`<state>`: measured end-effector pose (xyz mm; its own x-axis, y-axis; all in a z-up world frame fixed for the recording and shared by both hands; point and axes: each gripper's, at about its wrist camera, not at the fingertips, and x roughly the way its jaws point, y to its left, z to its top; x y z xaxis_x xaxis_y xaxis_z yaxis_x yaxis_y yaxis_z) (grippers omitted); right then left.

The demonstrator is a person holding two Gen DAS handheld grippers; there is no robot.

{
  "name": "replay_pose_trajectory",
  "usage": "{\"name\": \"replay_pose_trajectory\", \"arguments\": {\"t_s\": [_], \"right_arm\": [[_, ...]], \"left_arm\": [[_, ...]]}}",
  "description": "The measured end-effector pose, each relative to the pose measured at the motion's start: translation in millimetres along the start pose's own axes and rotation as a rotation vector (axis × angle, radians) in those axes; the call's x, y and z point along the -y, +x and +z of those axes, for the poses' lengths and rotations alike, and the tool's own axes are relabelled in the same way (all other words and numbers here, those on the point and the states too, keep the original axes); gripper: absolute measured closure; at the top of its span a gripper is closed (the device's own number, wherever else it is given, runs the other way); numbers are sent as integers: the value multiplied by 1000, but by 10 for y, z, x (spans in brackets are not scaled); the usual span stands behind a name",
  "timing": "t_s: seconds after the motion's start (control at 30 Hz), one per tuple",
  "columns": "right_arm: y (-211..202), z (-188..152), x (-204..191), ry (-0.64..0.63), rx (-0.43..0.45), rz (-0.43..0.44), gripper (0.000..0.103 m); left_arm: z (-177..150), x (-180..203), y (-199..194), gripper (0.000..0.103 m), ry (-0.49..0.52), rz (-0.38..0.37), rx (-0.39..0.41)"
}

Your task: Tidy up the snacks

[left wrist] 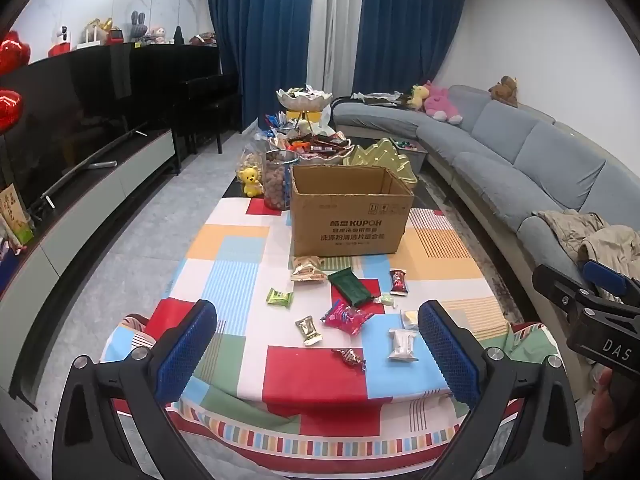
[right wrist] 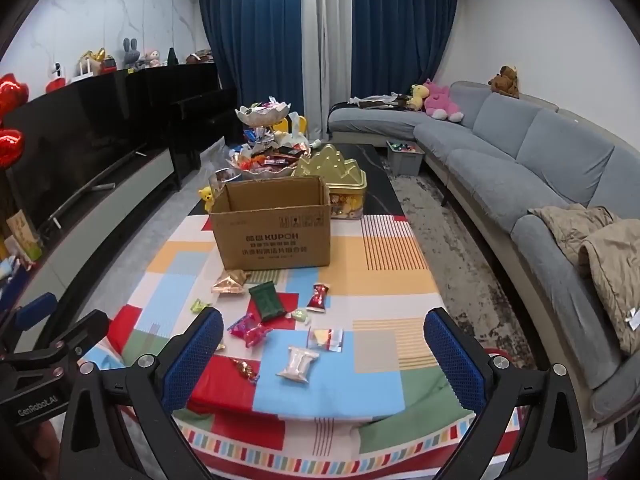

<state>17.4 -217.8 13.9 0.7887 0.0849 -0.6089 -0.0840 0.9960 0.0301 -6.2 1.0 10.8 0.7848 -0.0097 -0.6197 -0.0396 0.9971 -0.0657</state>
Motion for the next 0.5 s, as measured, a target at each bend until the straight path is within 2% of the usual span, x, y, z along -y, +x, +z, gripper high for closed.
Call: {"name": "replay_pose_trajectory", "arguments": {"t_s": [0.5], "right_arm": [[-24,7,-24,-8,12,-3,1]], "left_arm": [[-22,23,29,0,-5,4,-5]]}}
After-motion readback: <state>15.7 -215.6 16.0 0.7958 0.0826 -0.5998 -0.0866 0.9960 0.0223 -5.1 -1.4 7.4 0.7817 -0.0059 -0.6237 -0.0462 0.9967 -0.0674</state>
